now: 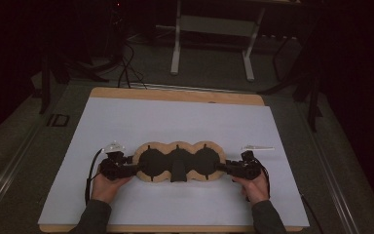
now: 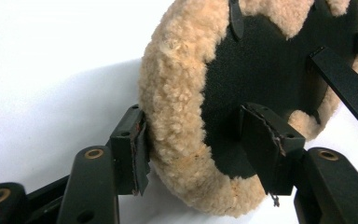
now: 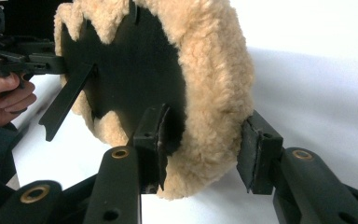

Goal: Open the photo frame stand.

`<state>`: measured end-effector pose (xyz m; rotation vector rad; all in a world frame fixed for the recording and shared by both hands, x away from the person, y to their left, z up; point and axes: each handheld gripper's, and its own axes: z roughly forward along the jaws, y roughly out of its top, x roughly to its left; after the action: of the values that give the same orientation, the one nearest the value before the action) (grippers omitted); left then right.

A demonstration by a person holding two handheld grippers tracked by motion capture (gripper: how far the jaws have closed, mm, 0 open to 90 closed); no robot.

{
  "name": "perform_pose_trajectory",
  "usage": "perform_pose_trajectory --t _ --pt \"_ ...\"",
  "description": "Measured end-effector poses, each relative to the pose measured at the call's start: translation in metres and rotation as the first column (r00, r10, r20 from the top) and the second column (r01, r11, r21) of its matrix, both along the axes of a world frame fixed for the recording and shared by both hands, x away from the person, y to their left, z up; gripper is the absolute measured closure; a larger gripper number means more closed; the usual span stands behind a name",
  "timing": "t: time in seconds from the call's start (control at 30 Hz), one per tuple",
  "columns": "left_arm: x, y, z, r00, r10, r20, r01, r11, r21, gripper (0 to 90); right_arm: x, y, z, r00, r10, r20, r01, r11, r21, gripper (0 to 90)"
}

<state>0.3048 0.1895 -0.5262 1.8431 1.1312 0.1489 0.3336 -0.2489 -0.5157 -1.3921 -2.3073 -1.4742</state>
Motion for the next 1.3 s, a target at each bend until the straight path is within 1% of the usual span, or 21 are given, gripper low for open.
perform_pose_trajectory --t 0.03,0.2,0.3,0.33,0.37,0.4,0.57,0.63,0.7,0.73,0.77,0.8,0.83,0.9,0.93,1.03,1.13,1.3 --pt "0.000 0.000 0.000 1.0000 0.000 0.000 0.000 1.0000 0.000 45.2 0.000 0.000 0.000 1.0000 -0.003 0.003 0.003 1.0000 0.001 57.0" --pt "-0.005 -0.003 0.003 0.9997 0.006 0.025 -0.007 0.9996 0.028 46.2 -0.003 0.000 -0.002 0.9999 -0.009 0.013 0.009 1.0000 0.003 56.6" --pt "-0.007 -0.004 0.005 0.9995 0.008 0.029 -0.009 0.9992 0.038 46.6 -0.004 0.000 -0.002 0.9998 -0.011 0.017 0.011 0.9999 -0.001 56.2" --pt "-0.008 -0.005 0.006 0.9993 0.009 0.036 -0.011 0.9987 0.050 46.7 -0.005 0.001 -0.002 0.9994 -0.016 0.031 0.016 0.9999 -0.004 55.8" --pt "-0.008 -0.005 0.006 0.9993 0.009 0.036 -0.011 0.9987 0.050 46.7 -0.006 0.002 -0.002 0.9992 -0.016 0.036 0.016 0.9999 -0.007 55.8" --pt "-0.010 -0.005 0.007 0.9990 0.008 0.043 -0.011 0.9982 0.059 46.7 -0.006 0.002 -0.001 0.9990 -0.015 0.043 0.016 0.9998 -0.009 55.7" --pt "-0.011 -0.005 0.008 0.9988 0.007 0.049 -0.011 0.9977 0.067 47.0 -0.007 0.003 0.001 0.9973 -0.011 0.072 0.012 0.9997 -0.020 55.6" --pt "-0.011 -0.006 0.009 0.9982 0.008 0.059 -0.012 0.9970 0.076 47.0 -0.007 0.003 0.002 0.9966 -0.007 0.082 0.009 0.9996 -0.025 55.5" --pt "-0.011 -0.006 0.009 0.9980 0.008 0.063 -0.013 0.9968 0.079 47.1 -0.007 0.004 0.002 0.9964 -0.007 0.084 0.009 0.9996 -0.026 55.4" --pt "-0.011 -0.006 0.009 0.9977 0.006 0.068 -0.011 0.9965 0.083 47.1 -0.006 0.004 0.003 0.9958 -0.006 0.091 0.010 0.9993 -0.037 54.9" --pt "-0.011 -0.006 0.009 0.9977 0.006 0.068 -0.011 0.9965 0.083 47.3 -0.006 0.004 0.003 0.9958 -0.006 0.091 0.010 0.9993 -0.037 54.9" --pt "-0.011 -0.007 0.010 0.9966 0.008 0.082 -0.015 0.9959 0.089 47.6 -0.006 0.005 0.004 0.9950 -0.004 0.100 0.009 0.9986 -0.052 54.3" --pt "-0.011 -0.007 0.010 0.9961 0.008 0.088 -0.016 0.9956 0.092 47.7 -0.006 0.006 0.005 0.9944 -0.002 0.106 0.008 0.9981 -0.061 54.2" --pt "-0.011 -0.008 0.010 0.9955 0.010 0.094 -0.019 0.9953 0.095 47.6 -0.006 0.006 0.006 0.9938 0.000 0.112 0.007 0.9978 -0.066 54.1" --pt "-0.012 -0.008 0.011 0.9944 0.010 0.105 -0.021 0.9942 0.105 47.6 -0.006 0.007 0.008 0.9925 0.004 0.122 0.005 0.9971 -0.076 54.0" --pt "-0.012 -0.008 0.011 0.9936 0.011 0.112 -0.024 0.9937 0.110 47.7 -0.005 0.009 0.010 0.9908 0.011 0.135 0.002 0.9958 -0.092 53.8" --pt "-0.011 -0.008 0.011 0.9918 0.015 0.127 -0.030 0.9929 0.115 47.6 -0.003 0.009 0.010 0.9894 0.015 0.144 -0.001 0.9951 -0.099 53.6" --pt "-0.009 -0.007 0.010 0.9893 0.027 0.143 -0.044 0.9927 0.113 47.6 0.001 0.012 0.008 0.9879 0.019 0.154 -0.003 0.9946 -0.104 53.0"
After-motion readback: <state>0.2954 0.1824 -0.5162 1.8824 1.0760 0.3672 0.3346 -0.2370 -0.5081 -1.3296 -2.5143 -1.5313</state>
